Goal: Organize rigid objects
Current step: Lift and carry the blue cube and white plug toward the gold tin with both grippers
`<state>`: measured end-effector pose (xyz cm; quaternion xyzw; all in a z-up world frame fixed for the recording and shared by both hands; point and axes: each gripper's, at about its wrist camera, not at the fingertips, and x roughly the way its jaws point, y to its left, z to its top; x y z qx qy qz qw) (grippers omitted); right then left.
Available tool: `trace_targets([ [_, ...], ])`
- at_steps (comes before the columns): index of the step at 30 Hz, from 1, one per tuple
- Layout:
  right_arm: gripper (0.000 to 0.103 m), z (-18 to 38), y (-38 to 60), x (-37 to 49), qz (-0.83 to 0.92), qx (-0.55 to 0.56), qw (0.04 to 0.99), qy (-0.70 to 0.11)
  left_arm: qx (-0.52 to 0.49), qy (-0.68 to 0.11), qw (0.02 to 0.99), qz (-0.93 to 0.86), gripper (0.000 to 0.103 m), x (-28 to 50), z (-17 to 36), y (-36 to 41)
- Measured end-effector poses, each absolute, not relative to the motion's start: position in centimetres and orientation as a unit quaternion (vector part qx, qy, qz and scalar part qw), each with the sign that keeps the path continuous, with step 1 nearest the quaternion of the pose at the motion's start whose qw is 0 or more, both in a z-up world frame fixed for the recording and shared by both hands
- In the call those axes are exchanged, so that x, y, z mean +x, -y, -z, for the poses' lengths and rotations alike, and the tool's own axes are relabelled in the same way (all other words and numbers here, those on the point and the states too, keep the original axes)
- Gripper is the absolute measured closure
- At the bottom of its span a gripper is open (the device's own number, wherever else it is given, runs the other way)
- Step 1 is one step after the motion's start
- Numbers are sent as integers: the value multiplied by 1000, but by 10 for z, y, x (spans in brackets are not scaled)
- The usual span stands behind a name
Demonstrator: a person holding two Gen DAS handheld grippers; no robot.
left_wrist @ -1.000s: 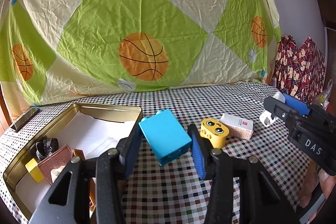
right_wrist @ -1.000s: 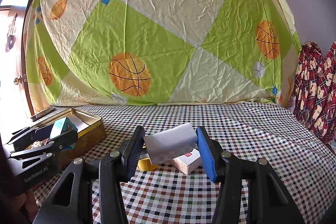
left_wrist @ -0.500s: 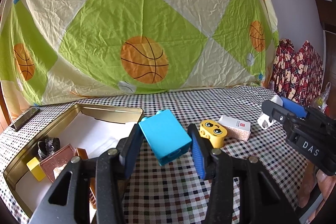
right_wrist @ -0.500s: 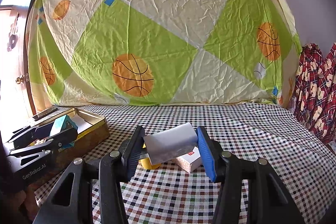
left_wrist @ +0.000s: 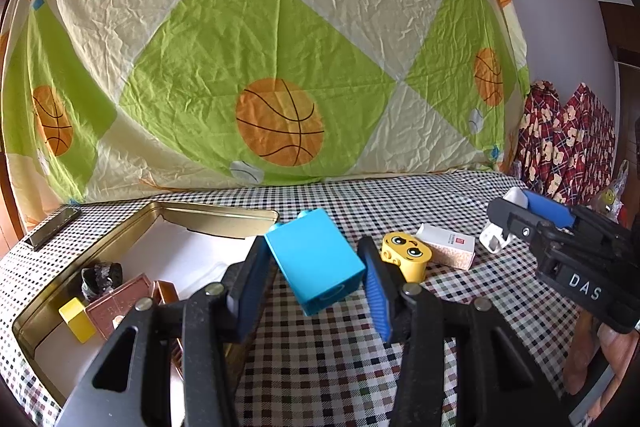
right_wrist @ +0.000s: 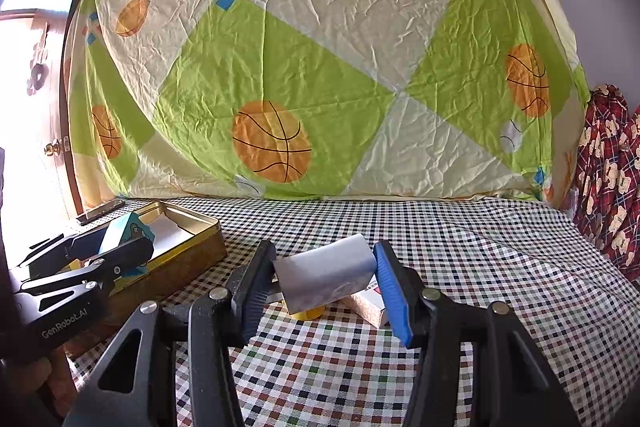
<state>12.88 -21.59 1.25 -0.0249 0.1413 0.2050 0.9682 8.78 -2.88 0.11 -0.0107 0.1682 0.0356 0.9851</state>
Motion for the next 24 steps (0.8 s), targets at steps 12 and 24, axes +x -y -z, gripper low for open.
trace_targets([
  [12,50,-11,206,122,-220,-18,964,-152,-15,-156,987,-38,58,77,-3,23],
  [24,50,-11,196,111,-241,-18,959,-150,-18,-149,988,-41,58,69,-4,17],
])
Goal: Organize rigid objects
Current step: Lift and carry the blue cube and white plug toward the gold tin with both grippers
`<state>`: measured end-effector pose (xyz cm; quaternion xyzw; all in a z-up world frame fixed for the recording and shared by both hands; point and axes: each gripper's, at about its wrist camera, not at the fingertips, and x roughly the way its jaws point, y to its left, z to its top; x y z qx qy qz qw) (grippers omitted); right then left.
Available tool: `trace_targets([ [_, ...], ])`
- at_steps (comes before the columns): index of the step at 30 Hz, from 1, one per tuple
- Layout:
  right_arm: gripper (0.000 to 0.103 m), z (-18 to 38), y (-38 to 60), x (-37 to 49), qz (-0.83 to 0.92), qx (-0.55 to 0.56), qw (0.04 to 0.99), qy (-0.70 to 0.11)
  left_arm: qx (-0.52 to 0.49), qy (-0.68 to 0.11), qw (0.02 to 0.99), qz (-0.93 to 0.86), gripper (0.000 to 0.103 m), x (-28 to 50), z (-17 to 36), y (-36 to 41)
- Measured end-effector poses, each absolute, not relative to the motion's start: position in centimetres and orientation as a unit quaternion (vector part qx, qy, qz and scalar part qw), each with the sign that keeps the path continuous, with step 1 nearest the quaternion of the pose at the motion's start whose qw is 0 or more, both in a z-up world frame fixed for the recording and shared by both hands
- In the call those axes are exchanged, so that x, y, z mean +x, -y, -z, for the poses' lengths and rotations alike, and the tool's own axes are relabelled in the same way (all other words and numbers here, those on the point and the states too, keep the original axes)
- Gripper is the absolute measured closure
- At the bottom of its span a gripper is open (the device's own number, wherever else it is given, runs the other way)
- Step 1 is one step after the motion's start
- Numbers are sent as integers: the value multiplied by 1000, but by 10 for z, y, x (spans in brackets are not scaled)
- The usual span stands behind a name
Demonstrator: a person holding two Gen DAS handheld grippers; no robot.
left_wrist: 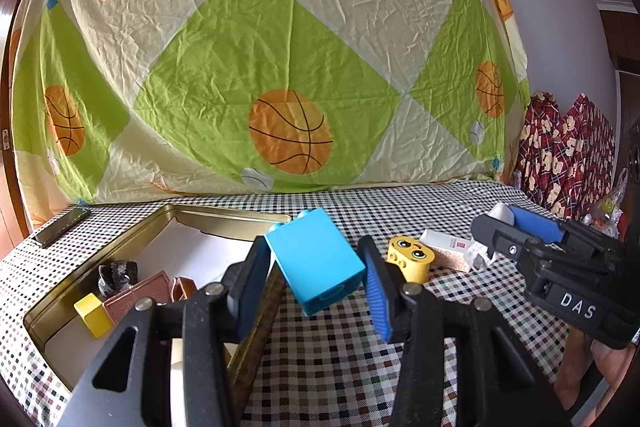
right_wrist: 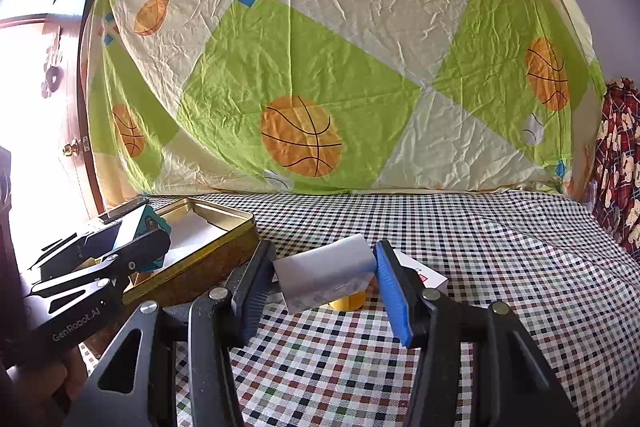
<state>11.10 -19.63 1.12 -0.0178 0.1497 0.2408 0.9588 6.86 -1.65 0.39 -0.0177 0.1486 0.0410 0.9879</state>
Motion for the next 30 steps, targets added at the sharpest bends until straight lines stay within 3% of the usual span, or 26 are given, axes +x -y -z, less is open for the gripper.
trace_targets([
  [30,50,-13,172,85,-279,-26,951,-129,-32,-139,989,-49,58,51,-5,-1],
])
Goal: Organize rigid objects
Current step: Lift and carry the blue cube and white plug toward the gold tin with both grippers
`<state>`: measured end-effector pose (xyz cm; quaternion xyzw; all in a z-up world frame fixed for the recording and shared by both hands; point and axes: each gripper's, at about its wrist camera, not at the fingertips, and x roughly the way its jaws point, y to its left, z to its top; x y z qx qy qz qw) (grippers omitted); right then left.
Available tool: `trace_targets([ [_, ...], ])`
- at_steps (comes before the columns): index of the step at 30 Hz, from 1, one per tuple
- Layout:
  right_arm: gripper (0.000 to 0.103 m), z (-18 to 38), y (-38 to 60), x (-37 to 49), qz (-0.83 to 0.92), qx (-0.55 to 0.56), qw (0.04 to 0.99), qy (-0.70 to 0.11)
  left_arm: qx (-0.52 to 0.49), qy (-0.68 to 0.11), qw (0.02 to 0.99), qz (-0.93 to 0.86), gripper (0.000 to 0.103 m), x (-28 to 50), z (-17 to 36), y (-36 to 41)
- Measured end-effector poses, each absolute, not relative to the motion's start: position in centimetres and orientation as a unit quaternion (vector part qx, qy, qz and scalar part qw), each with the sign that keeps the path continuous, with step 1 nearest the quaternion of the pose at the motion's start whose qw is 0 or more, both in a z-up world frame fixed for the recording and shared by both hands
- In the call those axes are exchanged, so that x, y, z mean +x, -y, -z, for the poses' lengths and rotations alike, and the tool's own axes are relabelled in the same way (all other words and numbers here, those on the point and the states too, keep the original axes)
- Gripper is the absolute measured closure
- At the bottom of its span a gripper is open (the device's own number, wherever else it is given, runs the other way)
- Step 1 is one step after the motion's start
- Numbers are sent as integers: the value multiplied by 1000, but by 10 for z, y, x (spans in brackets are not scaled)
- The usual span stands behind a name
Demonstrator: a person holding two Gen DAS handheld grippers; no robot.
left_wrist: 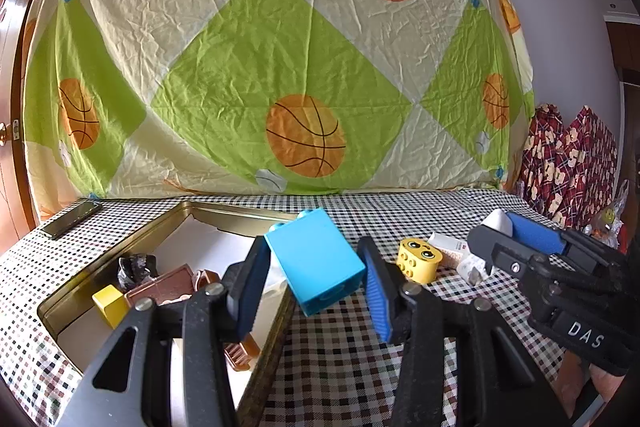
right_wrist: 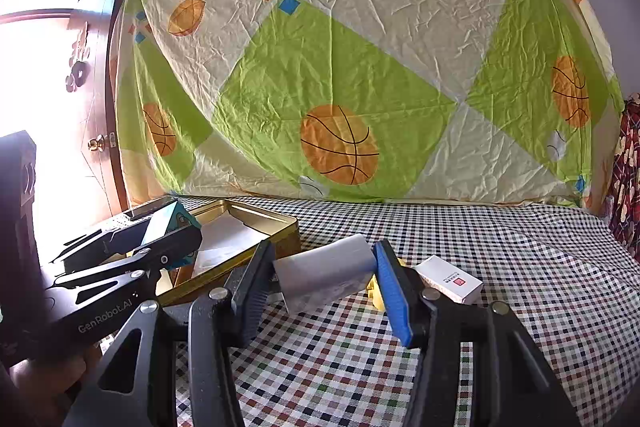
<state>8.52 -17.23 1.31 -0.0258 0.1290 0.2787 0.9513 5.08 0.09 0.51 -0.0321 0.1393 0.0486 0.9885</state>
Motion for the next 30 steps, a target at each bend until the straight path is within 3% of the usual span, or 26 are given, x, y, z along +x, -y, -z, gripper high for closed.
trace_targets([
  [30,50,-12,144,72,-315,-32,940,-125,-48,-122,989,-67,58,34,-8,-24],
])
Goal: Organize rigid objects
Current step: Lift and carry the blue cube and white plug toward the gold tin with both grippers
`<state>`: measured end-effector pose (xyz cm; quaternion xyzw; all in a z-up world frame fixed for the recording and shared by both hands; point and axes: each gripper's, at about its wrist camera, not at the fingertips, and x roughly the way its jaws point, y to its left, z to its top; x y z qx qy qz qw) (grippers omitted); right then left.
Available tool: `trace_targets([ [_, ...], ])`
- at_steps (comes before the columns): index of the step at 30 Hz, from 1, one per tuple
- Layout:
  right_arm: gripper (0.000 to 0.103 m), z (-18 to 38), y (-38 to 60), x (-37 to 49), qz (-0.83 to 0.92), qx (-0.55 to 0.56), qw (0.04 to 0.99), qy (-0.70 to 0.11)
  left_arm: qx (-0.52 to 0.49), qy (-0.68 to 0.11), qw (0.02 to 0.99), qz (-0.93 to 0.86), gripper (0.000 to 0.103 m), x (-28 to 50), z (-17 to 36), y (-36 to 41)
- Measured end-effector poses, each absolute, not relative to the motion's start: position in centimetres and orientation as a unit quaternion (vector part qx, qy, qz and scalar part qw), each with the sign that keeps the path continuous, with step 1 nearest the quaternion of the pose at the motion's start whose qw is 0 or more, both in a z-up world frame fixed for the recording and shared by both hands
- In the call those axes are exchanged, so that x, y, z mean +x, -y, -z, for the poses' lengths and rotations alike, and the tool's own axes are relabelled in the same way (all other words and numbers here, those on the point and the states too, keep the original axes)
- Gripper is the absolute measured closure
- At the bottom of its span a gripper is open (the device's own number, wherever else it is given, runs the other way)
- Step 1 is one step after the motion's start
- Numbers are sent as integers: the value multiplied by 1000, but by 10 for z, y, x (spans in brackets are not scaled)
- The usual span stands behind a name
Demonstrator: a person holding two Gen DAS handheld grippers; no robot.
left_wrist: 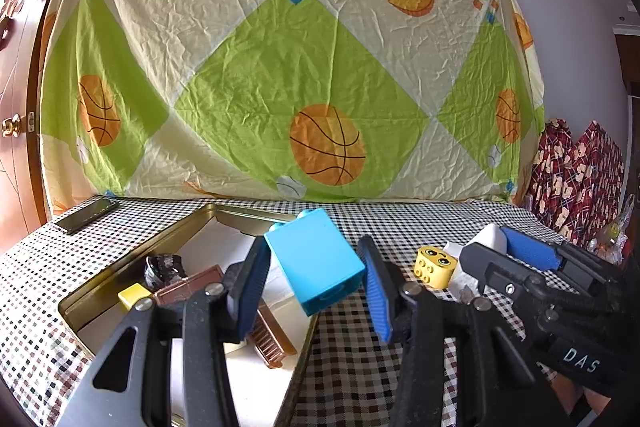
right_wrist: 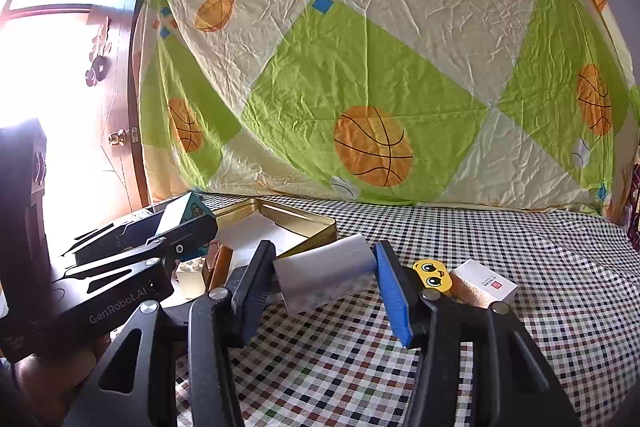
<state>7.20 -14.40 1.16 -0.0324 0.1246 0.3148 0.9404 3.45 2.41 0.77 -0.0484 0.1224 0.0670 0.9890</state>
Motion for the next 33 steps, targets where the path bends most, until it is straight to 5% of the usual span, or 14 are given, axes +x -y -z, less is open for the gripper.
trace_targets([
  [33,50,-9,106,61,-348,-51,928,-124,-67,-104,988,-89,58,15,-9,-60],
])
